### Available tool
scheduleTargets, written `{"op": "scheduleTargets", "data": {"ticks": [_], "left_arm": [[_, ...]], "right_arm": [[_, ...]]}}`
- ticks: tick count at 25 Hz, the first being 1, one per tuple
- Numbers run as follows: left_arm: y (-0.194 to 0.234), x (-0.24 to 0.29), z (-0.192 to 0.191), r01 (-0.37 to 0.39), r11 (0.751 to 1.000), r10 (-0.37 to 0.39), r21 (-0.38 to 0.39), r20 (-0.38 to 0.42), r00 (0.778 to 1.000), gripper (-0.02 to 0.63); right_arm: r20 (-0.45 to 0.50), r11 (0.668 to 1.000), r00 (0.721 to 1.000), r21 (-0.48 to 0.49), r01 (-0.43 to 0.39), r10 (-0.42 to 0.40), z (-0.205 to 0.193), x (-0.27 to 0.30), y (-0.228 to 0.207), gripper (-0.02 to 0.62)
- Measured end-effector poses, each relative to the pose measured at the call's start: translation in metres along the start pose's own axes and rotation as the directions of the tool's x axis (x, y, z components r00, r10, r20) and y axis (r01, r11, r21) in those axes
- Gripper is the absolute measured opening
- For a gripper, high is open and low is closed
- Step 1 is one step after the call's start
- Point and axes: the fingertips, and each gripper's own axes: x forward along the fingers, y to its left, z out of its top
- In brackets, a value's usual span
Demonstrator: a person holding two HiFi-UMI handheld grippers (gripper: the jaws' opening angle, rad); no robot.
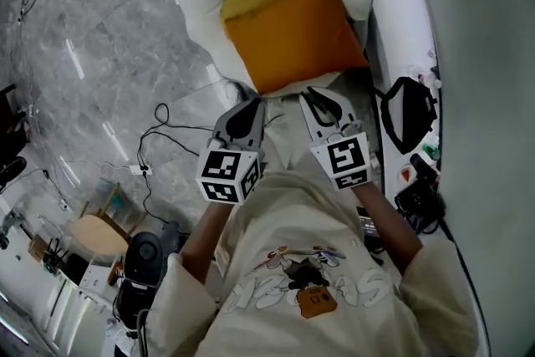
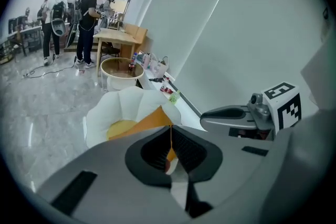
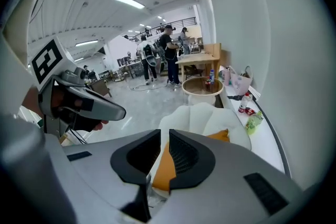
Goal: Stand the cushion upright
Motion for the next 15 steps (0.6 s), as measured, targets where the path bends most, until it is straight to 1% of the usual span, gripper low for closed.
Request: {"op": "scheduleTargets", "data": {"ticks": [5,9,13,15], "left_arm": [[0.013,0.03,-0.022,0.01,0.999,-0.011,-0.035,-0.045,0.999,0.014],[0.03,0.054,-0.039,0.003,0.999,-0.005,-0.032,-0.062,0.998,0.014],[0.051,0.071,-0.051,0.017,0.999,-0.019,-0.027,-0.081,0.997,0.015],[0.062,0.079,-0.053,0.033,0.999,-0.033,-0.003,-0.089,0.995,0.017]], "right_arm": [[-0.053,1.0,0.999,0.011,-0.01,0.011,-0.016,0.03,-0.018,0.064],[-0.096,1.0,0.995,0.014,-0.004,0.005,-0.039,0.052,-0.029,0.066],[-0.136,0.998,0.991,0.054,0.024,-0.016,-0.063,0.072,-0.04,0.072],[-0.14,0.995,0.99,0.097,0.028,-0.014,-0.071,0.081,-0.041,0.102]]}}
